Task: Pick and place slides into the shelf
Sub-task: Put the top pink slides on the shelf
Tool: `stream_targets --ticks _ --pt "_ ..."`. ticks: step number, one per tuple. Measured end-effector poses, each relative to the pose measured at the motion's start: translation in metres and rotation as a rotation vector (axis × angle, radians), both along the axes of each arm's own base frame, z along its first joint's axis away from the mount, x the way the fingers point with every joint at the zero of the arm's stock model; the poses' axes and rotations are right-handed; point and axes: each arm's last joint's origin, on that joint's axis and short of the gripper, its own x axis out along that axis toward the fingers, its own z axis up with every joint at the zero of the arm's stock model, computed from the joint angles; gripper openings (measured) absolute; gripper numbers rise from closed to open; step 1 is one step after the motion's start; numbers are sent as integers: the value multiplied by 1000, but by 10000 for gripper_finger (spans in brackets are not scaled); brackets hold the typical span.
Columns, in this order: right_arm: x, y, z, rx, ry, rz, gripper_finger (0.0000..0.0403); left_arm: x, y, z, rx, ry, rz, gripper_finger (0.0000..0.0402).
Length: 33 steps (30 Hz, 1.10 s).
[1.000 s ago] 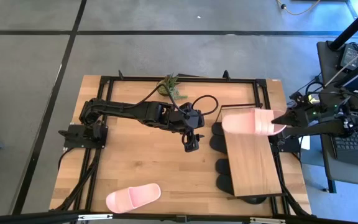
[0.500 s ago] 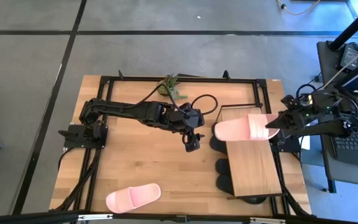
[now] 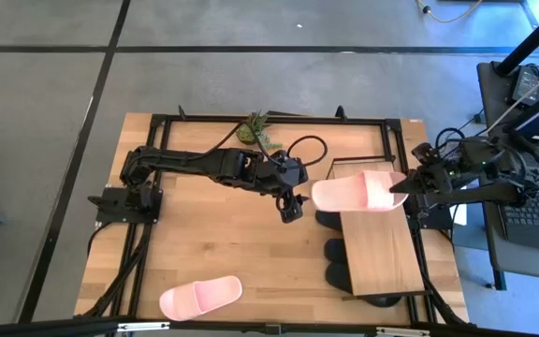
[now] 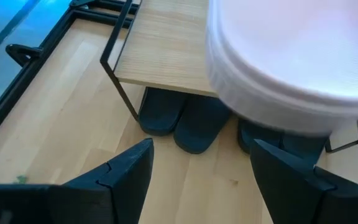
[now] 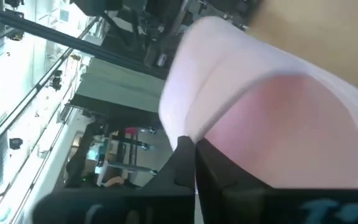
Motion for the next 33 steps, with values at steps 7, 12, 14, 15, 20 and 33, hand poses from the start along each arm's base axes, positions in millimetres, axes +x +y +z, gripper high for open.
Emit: stream_targets --ticks 7,12,14,15,20,33 --pt "8 0 1 44 -70 -4 0 0 4 0 6 8 2 257" --pt "17 2 -1 75 -64 10 0 -1 8 -2 20 30 -14 257" --pt "24 3 -5 88 -34 20 0 -2 10 -4 24 59 -42 257" --pt "28 3 -5 90 -26 26 0 -3 11 -5 17 73 -52 257" --pt "36 7 -2 87 -18 39 0 -6 19 -8 -3 126 -50 257" --pt "47 28 -12 229 200 151 0 -18 28 0 -1 156 -124 257"
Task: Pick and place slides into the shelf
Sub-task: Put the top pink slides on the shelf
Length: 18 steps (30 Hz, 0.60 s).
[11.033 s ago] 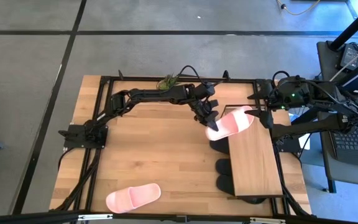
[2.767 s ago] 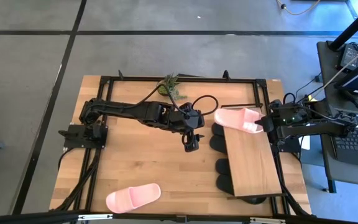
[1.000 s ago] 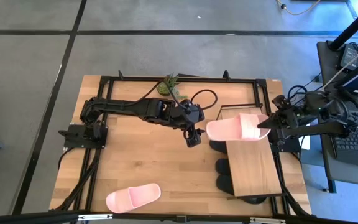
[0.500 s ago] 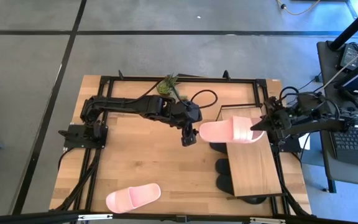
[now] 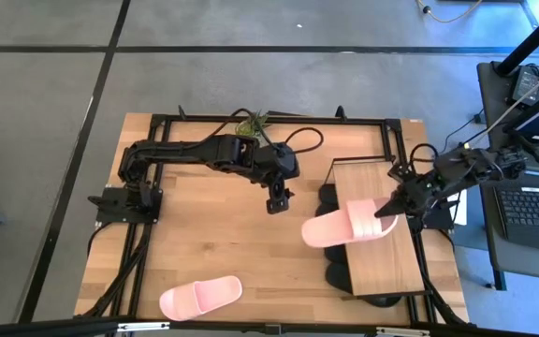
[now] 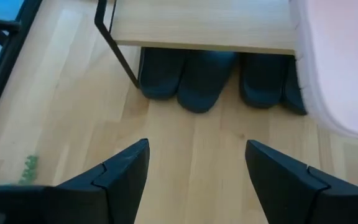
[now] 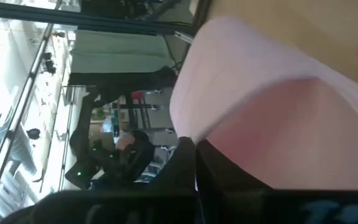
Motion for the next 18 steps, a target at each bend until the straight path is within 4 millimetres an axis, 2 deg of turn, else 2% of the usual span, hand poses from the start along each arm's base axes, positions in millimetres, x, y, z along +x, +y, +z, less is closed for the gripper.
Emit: stream_targets --ticks 4,10,18 --pt "1 7 0 7 43 12 0 -1 1 -1 -2 11 -3 257" --pt "7 24 21 25 90 49 0 -4 1 -3 -1 51 -4 257" --pt "20 67 41 -56 154 64 0 -4 1 -3 6 53 -13 257"
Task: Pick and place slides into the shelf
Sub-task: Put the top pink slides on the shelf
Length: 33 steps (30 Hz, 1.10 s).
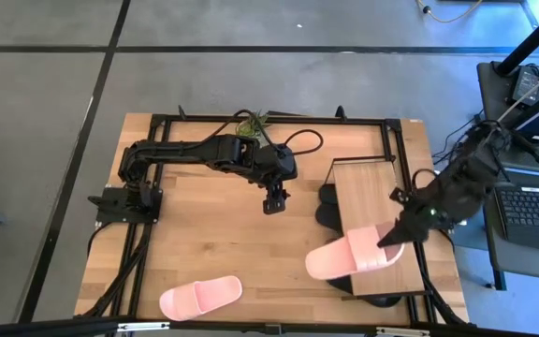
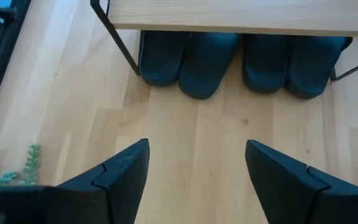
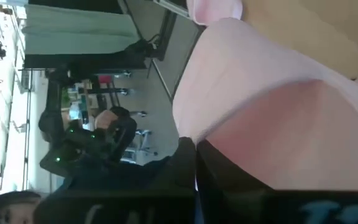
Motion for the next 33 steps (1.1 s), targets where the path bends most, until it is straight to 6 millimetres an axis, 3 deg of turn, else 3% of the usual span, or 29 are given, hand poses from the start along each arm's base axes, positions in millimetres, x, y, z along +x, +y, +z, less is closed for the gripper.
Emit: stream_targets --ticks 7,12,21,33 --pt "-8 45 -11 -12 37 -139 0 1 1 1 24 -12 -31 257" --pt "-24 58 -23 -34 40 -262 0 1 6 1 24 -14 -17 257" --pt "-54 35 -37 -111 156 -316 0 1 17 1 -24 -20 -23 257" --pt "-67 12 -43 -250 307 -248 0 2 14 1 -64 -22 -39 257"
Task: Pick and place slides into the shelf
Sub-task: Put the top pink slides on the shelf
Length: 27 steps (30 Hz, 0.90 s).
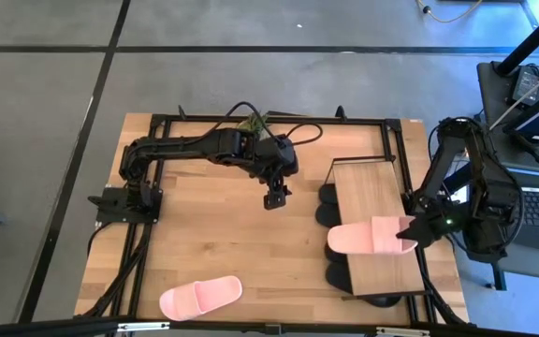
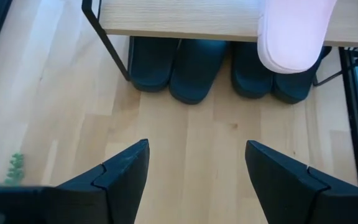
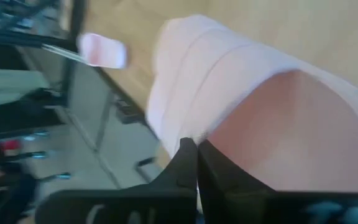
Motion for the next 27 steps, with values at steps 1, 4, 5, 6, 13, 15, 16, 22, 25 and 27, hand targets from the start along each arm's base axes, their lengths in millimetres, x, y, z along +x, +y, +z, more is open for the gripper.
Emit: stream_targets --ticks 1,4,5,6,13,15,16,22,25,27 --pt "-1 -1 -1 -16 34 13 0 0 0 0 -8 0 9 257" --pt "-3 -3 -4 -63 97 36 0 0 0 0 -20 0 22 257" --pt "-3 -3 -5 -77 110 44 0 0 0 0 -25 0 30 257" --pt "-4 -4 -6 -101 134 63 0 0 0 0 -28 0 34 257" --pt "-7 2 -14 -184 309 128 0 0 -1 0 -47 -5 54 257" --pt "-7 5 -16 -202 312 132 0 1 -2 0 -48 -9 55 257" --pt "-6 5 -18 -213 314 134 0 1 -2 0 -48 -9 56 257" --pt "-6 6 -34 -274 331 116 6 1 -3 0 -64 -8 73 257" --pt "-6 7 -37 -290 332 112 21 1 -3 0 -65 -8 75 257" --pt "-6 7 -37 -289 333 117 31 1 -3 0 -77 -8 91 257"
